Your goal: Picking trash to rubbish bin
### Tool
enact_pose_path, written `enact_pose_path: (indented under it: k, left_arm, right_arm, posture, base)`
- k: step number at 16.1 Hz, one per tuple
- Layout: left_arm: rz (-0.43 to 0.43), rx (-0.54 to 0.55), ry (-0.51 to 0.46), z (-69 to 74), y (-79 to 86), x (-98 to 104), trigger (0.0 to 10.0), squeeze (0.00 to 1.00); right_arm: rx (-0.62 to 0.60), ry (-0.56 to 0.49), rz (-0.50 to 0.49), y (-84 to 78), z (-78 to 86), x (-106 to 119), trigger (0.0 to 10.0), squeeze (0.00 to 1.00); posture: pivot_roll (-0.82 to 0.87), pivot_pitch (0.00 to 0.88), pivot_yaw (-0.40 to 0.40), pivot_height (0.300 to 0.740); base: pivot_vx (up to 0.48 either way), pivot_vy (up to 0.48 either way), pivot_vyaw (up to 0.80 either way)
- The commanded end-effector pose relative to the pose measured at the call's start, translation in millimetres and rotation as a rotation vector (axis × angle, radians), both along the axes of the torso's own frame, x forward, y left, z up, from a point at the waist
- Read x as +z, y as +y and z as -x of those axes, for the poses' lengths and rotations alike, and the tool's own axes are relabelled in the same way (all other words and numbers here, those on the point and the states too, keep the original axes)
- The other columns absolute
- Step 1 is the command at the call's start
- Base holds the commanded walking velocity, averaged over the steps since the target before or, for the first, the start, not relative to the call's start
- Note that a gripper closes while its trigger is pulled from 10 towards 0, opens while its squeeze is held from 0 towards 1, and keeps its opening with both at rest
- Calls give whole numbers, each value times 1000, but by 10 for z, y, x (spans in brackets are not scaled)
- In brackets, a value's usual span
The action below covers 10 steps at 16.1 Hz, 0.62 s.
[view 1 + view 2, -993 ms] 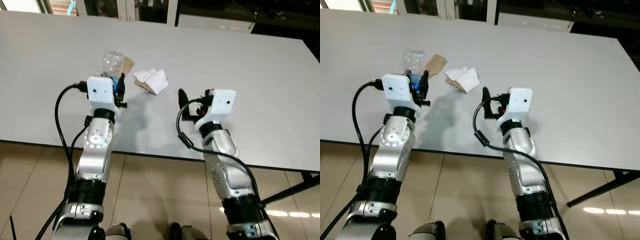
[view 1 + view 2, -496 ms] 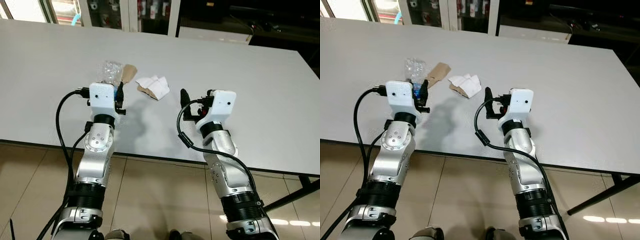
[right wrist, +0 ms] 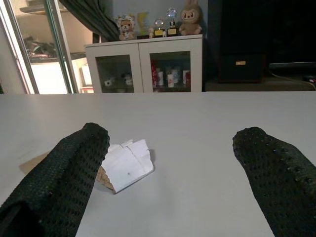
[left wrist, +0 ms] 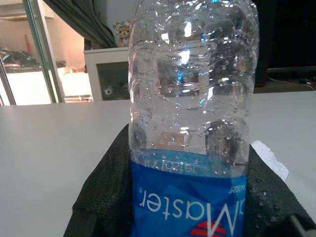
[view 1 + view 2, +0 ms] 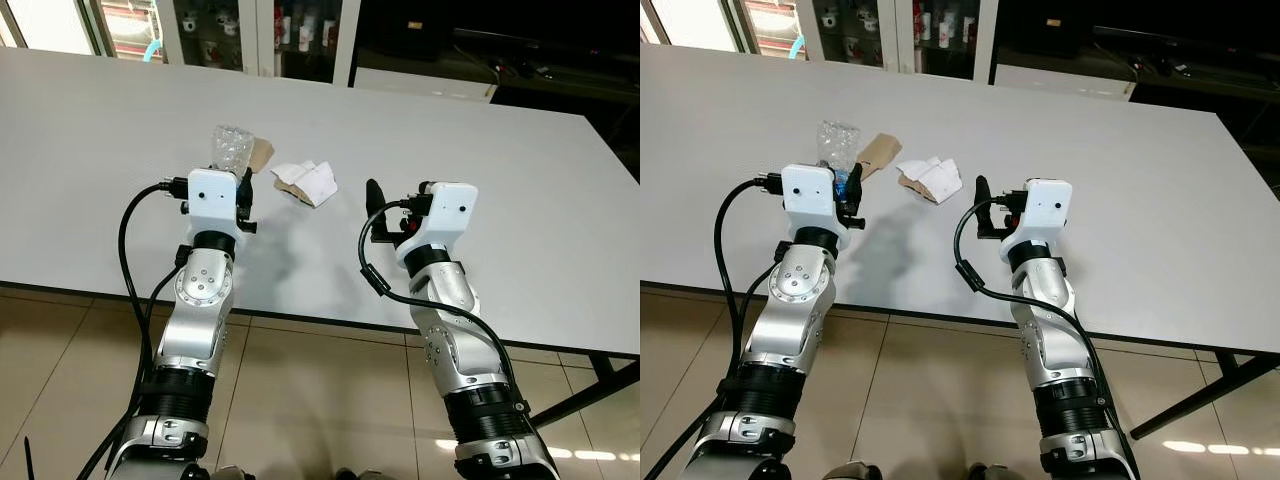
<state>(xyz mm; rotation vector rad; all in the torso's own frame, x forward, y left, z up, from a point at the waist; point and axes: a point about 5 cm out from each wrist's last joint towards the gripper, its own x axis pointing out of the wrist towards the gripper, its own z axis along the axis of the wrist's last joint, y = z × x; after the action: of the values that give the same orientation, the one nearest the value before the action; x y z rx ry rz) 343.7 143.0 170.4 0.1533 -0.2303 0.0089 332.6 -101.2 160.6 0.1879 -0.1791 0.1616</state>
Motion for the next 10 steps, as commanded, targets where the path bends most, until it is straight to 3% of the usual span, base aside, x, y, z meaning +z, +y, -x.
enact_pose_path:
  k: [1, 10]
  left_arm:
    - [-1, -1, 3, 9, -38, 1, 10000, 0]
    - [9, 25, -13, -43, 5, 62, 10000, 0]
  right_arm:
    - [2, -1, 8, -12, -9, -7, 10000, 0]
    - [-4, 14, 6, -58, -61, -12, 10000, 0]
  posture:
    - [-4, 17, -65, 740]
    - [-4, 61, -70, 740]
  base:
    - [0, 0, 0]
    - [0, 0, 0]
